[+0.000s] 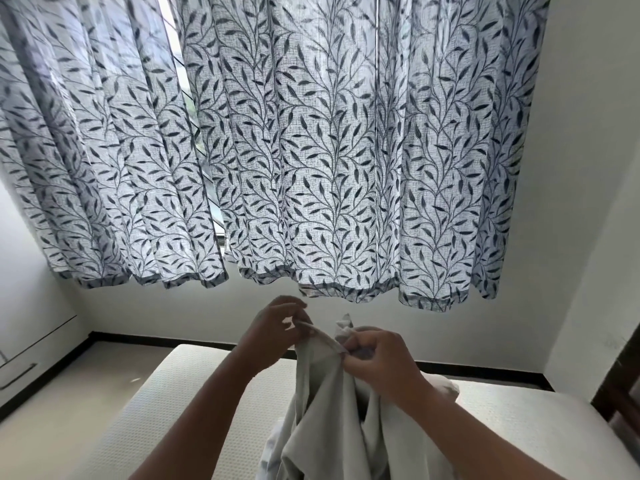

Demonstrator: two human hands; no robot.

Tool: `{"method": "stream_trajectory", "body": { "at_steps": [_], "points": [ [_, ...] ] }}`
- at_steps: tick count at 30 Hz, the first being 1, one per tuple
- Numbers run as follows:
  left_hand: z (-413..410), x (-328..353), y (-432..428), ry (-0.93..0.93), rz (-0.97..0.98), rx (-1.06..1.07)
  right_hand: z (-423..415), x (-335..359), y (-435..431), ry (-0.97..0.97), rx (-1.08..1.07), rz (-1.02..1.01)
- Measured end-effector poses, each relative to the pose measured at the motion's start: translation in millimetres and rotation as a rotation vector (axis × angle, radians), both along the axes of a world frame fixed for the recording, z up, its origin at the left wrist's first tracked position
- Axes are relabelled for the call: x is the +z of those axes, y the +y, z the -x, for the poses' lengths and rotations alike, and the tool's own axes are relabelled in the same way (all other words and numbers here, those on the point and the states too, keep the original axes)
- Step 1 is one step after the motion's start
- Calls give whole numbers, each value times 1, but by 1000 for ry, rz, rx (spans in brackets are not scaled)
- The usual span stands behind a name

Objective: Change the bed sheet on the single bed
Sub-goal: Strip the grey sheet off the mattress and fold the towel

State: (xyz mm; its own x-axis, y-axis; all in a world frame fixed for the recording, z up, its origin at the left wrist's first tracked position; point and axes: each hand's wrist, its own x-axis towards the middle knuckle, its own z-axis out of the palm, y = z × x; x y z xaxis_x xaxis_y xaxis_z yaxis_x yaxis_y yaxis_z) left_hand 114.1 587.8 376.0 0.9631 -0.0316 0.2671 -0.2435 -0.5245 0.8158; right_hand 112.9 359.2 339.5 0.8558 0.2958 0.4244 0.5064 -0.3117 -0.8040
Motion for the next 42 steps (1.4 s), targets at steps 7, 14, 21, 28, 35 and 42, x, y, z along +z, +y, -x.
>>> {"method": "stream_trajectory", "body": {
  "at_steps": [7, 14, 21, 28, 35, 42],
  "points": [
    [8, -14, -13, 95, 254, -101, 5, -4, -6, 398, 63, -175],
    [20, -19, -16, 242, 309, -209, -2, 9, -21, 495, 143, -31],
    [21, -25, -22, 308, 273, -289, -4, 20, -15, 435, 224, -277],
    [17, -27, -14, 149, 182, -192, -16, 31, -37, 485, 167, -339],
    [25, -27, -37, 248, 377, -276, -4, 35, -37, 397, 236, -250],
    [22, -30, -53, 182, 426, -310, 6, 41, -34, 435, 333, -201]
  ]
}}
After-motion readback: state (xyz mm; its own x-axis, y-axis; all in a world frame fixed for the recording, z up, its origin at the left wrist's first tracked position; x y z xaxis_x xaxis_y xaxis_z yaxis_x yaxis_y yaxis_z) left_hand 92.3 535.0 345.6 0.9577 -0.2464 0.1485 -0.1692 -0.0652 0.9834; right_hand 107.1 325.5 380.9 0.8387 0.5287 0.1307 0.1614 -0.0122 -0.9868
